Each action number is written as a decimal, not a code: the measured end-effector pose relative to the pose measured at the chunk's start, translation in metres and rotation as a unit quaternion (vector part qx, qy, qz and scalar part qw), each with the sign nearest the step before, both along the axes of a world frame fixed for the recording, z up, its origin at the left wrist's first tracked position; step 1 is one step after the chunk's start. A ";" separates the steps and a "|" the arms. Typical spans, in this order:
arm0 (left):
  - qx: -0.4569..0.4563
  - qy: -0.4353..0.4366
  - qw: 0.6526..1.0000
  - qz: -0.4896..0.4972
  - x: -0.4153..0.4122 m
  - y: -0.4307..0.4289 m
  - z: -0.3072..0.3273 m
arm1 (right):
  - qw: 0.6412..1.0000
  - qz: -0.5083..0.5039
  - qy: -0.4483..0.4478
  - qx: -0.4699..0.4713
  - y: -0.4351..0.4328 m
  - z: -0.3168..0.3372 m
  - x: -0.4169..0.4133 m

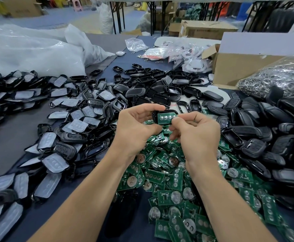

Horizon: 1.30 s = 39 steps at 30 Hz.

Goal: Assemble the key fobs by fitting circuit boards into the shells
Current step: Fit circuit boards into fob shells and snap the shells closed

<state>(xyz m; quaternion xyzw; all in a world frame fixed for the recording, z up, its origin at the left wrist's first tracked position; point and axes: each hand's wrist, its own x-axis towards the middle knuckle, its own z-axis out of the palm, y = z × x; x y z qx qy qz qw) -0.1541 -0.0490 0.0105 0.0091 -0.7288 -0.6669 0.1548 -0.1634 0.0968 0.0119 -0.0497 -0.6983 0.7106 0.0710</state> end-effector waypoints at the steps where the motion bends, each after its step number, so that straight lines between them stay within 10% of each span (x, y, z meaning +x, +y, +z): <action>1: 0.003 -0.001 1.000 0.003 0.000 -0.001 0.000 | 1.000 -0.004 -0.005 -0.007 0.000 0.000 -0.001; 11: 0.018 0.012 1.000 0.001 0.004 -0.001 0.003 | 0.997 0.023 0.000 -0.071 0.003 0.003 0.000; 39: 0.120 -0.016 0.991 0.054 0.004 0.008 0.005 | 0.988 -0.085 0.042 0.123 0.003 -0.001 0.001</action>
